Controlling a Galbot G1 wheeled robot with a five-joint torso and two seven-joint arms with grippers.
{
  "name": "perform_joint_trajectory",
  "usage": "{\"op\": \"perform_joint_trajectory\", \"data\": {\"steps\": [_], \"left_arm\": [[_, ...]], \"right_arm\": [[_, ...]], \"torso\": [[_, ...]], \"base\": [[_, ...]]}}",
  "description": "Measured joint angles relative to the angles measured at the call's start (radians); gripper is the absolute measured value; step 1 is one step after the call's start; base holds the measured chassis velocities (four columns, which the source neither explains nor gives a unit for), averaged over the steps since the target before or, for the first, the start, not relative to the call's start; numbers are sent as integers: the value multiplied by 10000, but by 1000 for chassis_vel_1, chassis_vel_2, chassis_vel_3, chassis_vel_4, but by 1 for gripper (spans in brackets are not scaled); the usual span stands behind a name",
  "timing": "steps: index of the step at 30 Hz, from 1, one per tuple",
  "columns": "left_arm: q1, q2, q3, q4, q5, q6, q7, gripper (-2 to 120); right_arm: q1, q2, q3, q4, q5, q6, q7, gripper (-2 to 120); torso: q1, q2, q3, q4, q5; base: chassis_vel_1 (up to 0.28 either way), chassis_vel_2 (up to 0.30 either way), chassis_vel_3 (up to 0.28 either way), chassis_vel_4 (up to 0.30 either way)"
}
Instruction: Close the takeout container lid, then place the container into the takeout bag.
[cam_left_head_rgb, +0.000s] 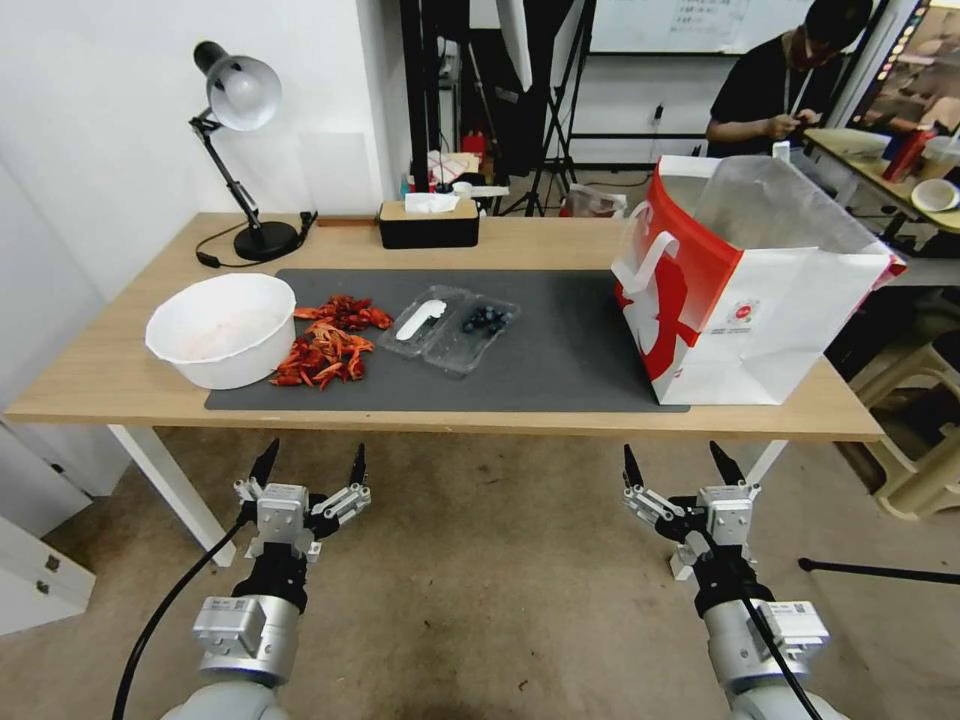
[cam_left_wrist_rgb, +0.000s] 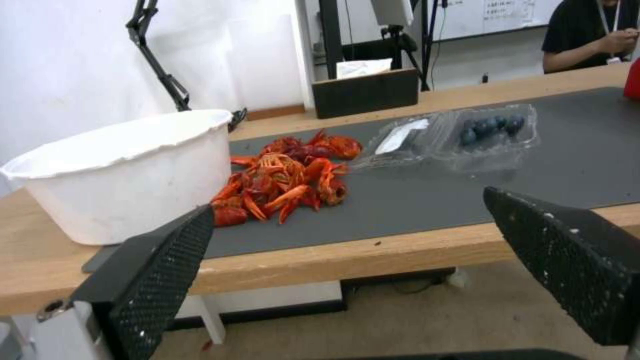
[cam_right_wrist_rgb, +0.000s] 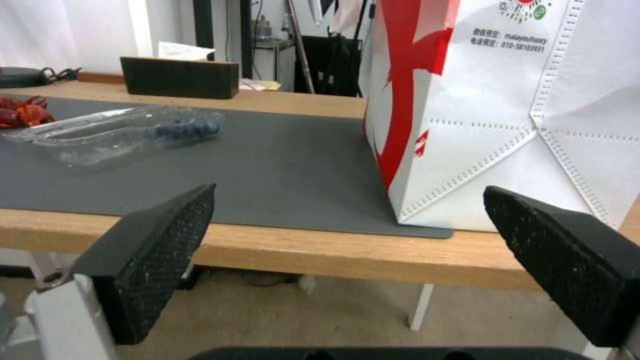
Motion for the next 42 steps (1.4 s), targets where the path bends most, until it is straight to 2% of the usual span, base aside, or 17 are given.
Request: {"op": "perform_joint_trajectory", "data": {"steps": [25, 27, 28, 31, 32, 33, 35, 42], "left_arm": [[6, 62, 121, 0, -104, -99, -103, 100], [66, 388, 801, -24, -630, -612, -588, 100], [66, 388, 801, -24, -630, -612, -588, 100], [177, 961, 1948, -84, -1526, -1495, -1427, 100], [177, 961, 1948, -84, -1526, -1495, -1427, 100], [151, 1192, 2149, 34, -1913, -1645, -1623, 100], [130, 1340, 2217, 232, -2103, -1691, -1705, 100], [106, 1459, 2124, 522, -2008, -1852, -1758, 100]], "right_arm": [[-11, 5, -2, 0, 0, 18, -14, 100], [-159, 108, -58, -2, -67, 295, -205, 100], [-159, 108, -58, -2, -67, 295, -205, 100], [-745, 534, -353, -85, -392, 1346, -972, 100], [-745, 534, -353, -85, -392, 1346, -972, 100], [-1099, 784, -526, -139, -585, 1989, -1436, 100], [-1401, 1020, -641, -194, -703, 2502, -1916, 100], [-1418, 1077, -501, -208, -666, 2593, -2246, 100]], "torso": [[-1, 0, 0, 2, 0], [0, 0, 0, 3, -1], [0, 0, 0, 3, -1], [0, 0, 0, -3, 0], [0, 0, 0, -3, 0], [-1, 0, -1, 0, 4], [0, 1, -2, -4, -7], [-1, 0, -2, 1, 3]], "base": [[0, 0, 0, 0], [0, 0, 0, 0], [0, 0, 0, 0], [0, 0, 0, 0], [0, 0, 0, 0], [0, 0, 0, 0], [0, 0, 0, 0], [0, 0, 0, 0]]}}
